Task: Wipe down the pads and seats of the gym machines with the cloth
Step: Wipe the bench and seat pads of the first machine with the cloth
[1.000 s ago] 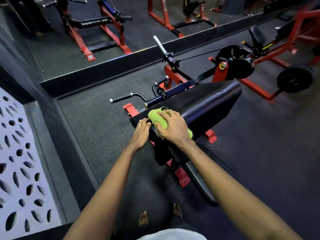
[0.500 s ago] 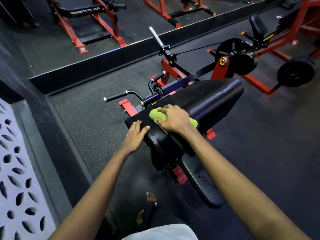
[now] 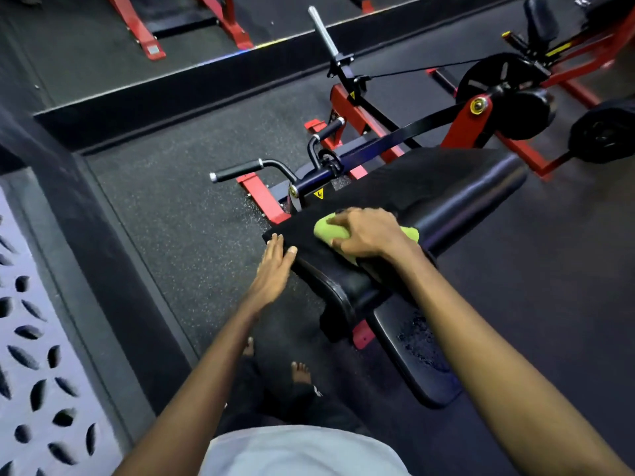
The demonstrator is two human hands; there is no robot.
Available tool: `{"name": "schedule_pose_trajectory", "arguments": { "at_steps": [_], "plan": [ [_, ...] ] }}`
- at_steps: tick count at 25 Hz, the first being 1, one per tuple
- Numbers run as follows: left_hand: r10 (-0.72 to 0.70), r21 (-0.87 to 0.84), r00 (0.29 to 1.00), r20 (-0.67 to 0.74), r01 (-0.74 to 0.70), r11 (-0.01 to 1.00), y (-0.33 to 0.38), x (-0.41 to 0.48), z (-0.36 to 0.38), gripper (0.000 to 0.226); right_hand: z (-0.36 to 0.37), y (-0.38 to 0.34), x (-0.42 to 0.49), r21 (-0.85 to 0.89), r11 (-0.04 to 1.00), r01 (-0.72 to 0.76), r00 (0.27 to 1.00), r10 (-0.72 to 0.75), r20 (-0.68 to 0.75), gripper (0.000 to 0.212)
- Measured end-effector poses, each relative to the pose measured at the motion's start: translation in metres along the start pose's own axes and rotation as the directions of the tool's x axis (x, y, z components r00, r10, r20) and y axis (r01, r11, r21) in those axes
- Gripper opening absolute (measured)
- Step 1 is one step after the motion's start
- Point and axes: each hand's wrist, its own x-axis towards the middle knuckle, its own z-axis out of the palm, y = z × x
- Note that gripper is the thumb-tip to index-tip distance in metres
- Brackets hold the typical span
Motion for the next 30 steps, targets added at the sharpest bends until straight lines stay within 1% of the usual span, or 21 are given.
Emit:
{"name": "schedule_pose_trajectory", "arguments": {
  "at_steps": [1, 3, 7, 9, 10, 12, 15, 17, 19, 22, 24, 27, 28, 30],
  "plan": [
    [0.005, -0.038, 1.0, 0.007, -0.005, 0.999, -0.007, 0.008, -0.003, 0.06, 0.004, -0.005, -0.003, 0.02, 0.999, 0.035, 0.999, -0.035, -0.001, 0.056],
    [-0.002, -0.063, 1.0, -0.006, 0.002, 0.998, -0.018, 0.021, -0.009, 0.054, 0.009, -0.017, 0.007, 0.025, 0.998, 0.052, 0.999, -0.053, 0.009, 0.056],
    [-0.027, -0.101, 0.999, 0.037, 0.03, 0.994, -0.032, 0.035, -0.021, 0.06, 0.01, -0.048, 0.064, 0.016, 1.0, 0.02, 0.988, -0.022, 0.154, 0.057],
    [-0.058, -0.074, 0.995, 0.08, 0.064, 0.995, -0.041, 0.04, -0.027, 0.066, 0.007, -0.048, 0.071, 0.022, 1.0, 0.011, 0.98, -0.015, 0.197, 0.058],
    [-0.075, -0.069, 0.992, 0.097, 0.082, 0.994, -0.046, 0.042, -0.029, 0.068, 0.005, -0.043, 0.064, 0.034, 0.999, 0.027, 0.978, -0.034, 0.206, 0.058],
    [-0.057, -0.091, 0.993, 0.1, 0.066, 0.994, -0.059, 0.049, -0.032, 0.069, 0.004, -0.034, 0.038, 0.045, 0.996, 0.072, 0.977, -0.079, 0.2, 0.059],
    [0.014, -0.142, 0.996, 0.084, -0.002, 0.99, -0.068, 0.052, -0.032, 0.059, 0.011, -0.046, 0.044, 0.069, 0.996, 0.05, 0.987, -0.06, 0.151, 0.058],
    [0.015, -0.194, 0.996, 0.084, 0.002, 0.981, -0.07, 0.053, -0.033, 0.051, 0.018, -0.065, 0.075, 0.072, 0.996, 0.056, 0.985, -0.067, 0.159, 0.058],
    [-0.022, -0.288, 0.998, 0.061, 0.039, 0.957, -0.073, 0.059, -0.036, 0.044, 0.022, -0.077, 0.096, 0.09, 0.994, 0.056, 0.978, -0.073, 0.194, 0.057],
    [-0.074, -0.464, 0.995, 0.072, 0.099, 0.88, -0.069, 0.071, -0.05, 0.035, 0.018, -0.063, 0.087, 0.137, 0.987, 0.08, 0.971, -0.108, 0.214, 0.054],
    [-0.074, -0.523, 0.995, 0.068, 0.099, 0.846, -0.063, 0.072, -0.056, 0.036, 0.017, -0.054, 0.068, 0.137, 0.984, 0.11, 0.966, -0.139, 0.22, 0.054],
    [-0.069, -0.523, 0.996, 0.061, 0.091, 0.847, -0.06, 0.069, -0.055, 0.037, 0.024, -0.06, 0.068, 0.137, 0.988, 0.068, 0.98, -0.092, 0.174, 0.056],
    [-0.057, -0.487, 0.997, 0.057, 0.078, 0.87, -0.063, 0.068, -0.052, 0.038, 0.028, -0.064, 0.076, 0.134, 0.99, 0.035, 0.988, -0.055, 0.144, 0.057],
    [-0.029, -0.341, 0.995, 0.094, 0.06, 0.938, -0.067, 0.06, -0.043, 0.045, 0.032, -0.07, 0.092, 0.117, 0.992, -0.047, 0.992, 0.033, 0.119, 0.057]
  ]
}}
